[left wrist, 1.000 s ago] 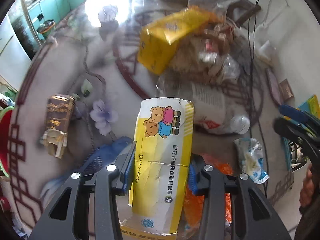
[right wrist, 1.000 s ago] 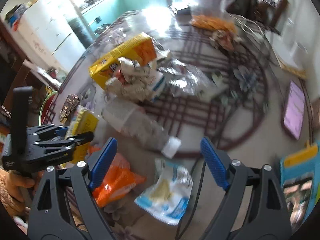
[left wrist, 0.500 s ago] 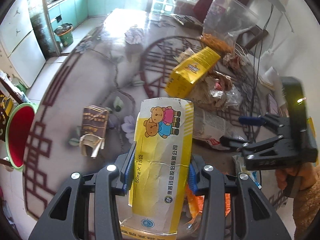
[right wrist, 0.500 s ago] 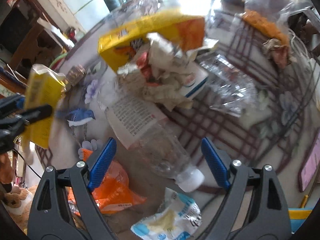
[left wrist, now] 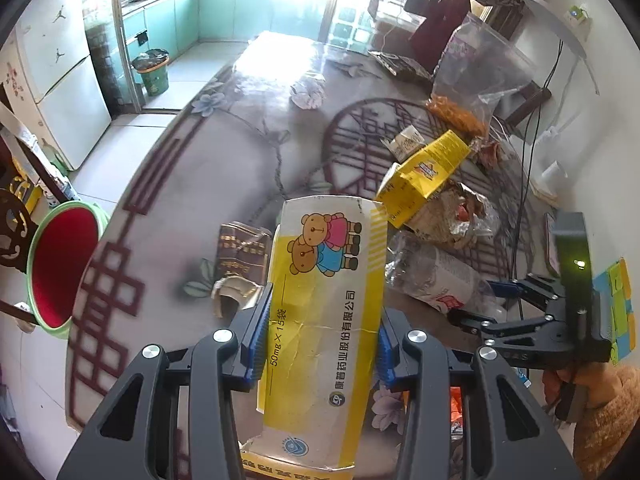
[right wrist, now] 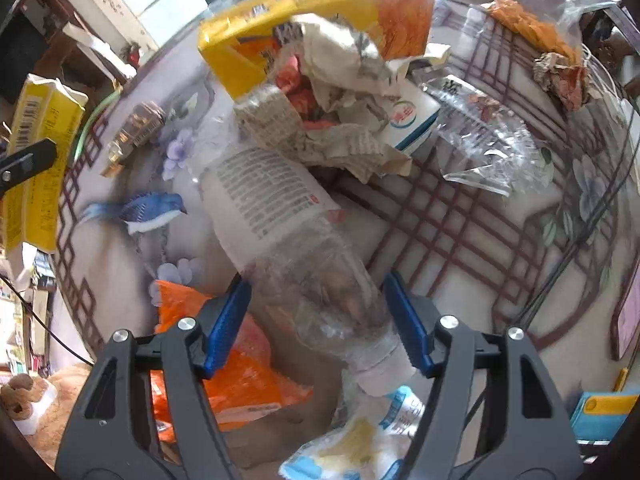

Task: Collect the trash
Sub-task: 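Grasp the clear plastic bottle with the right tool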

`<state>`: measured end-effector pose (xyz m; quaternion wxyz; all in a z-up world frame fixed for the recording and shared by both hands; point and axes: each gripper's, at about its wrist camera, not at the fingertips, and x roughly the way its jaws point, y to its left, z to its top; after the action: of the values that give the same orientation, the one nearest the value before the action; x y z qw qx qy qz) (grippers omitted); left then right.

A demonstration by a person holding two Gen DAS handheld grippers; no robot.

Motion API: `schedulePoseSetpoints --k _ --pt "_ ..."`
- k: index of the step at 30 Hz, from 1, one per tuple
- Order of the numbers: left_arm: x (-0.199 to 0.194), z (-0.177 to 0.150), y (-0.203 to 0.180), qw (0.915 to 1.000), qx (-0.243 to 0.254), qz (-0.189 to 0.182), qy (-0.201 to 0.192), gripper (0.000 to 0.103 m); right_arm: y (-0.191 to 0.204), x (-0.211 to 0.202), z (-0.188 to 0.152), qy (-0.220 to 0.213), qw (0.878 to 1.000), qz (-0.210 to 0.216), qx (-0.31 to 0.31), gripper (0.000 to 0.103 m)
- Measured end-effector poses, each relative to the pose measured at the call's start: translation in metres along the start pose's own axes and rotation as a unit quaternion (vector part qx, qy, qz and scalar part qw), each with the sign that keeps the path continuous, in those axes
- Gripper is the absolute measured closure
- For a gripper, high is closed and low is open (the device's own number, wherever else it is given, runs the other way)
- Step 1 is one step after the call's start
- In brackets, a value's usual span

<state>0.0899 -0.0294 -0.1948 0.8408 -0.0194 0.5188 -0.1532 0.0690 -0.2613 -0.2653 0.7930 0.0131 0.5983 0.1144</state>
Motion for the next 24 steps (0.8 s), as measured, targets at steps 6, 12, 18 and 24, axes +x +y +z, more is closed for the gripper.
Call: schedulePoseSetpoints --k 6,12,18,24 --pt "-0.013 -0.002 0.016 0.9999 -0.009 0.001 -0.014 0.063 0.003 -0.046 -0.005 -0.054 0.998 0.016 0.042 0.05" --pt "-0.026 -0.006 0.044 0.9991 -0.033 0.006 -0.027 0.063 0.017 -0.084 -0.006 -0.098 0.992 0.031 0.068 0.098" --pt "-0.035 -0.01 0.075 0.9984 -0.045 0.006 -0.033 0.063 0.019 -0.085 -0.002 -0.107 0.99 0.026 0.093 0.091" --pt "-0.038 -0.008 0.103 0.9983 -0.049 -0.003 -0.032 0.063 0.005 -0.055 -0.008 -0.043 0.993 -0.003 0.107 0.028"
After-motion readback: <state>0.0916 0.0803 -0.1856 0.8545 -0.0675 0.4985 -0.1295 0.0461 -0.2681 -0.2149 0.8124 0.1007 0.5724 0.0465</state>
